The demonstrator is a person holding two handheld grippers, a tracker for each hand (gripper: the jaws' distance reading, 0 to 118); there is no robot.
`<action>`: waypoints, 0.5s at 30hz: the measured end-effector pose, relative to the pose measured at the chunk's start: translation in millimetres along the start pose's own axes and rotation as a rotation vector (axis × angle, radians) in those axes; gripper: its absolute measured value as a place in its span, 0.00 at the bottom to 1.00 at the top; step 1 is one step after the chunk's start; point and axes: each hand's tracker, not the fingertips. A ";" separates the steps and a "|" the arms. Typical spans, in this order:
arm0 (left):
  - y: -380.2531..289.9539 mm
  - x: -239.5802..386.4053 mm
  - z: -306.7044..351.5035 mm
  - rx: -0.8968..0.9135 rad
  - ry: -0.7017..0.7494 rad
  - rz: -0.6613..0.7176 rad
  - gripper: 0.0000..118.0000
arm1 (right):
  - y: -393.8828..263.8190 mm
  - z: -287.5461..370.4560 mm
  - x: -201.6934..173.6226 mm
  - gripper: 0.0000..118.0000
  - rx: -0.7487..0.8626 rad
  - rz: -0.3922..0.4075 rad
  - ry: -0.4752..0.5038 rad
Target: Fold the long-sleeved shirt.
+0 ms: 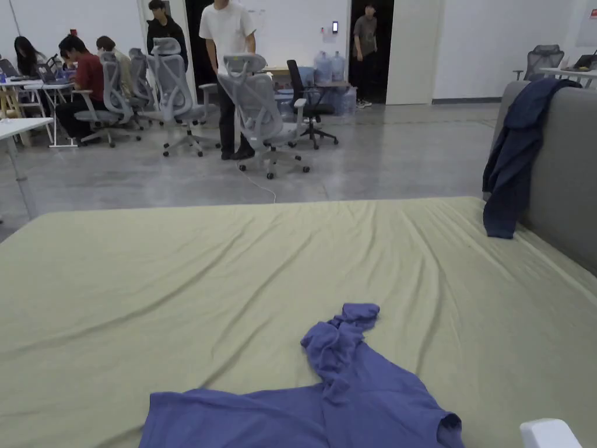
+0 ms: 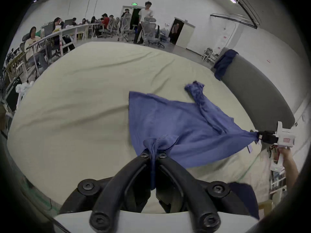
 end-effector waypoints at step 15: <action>-113.8 -37.5 -58.9 -0.222 0.075 0.151 0.02 | -92.8 -71.5 -8.5 0.05 -0.256 -0.009 0.004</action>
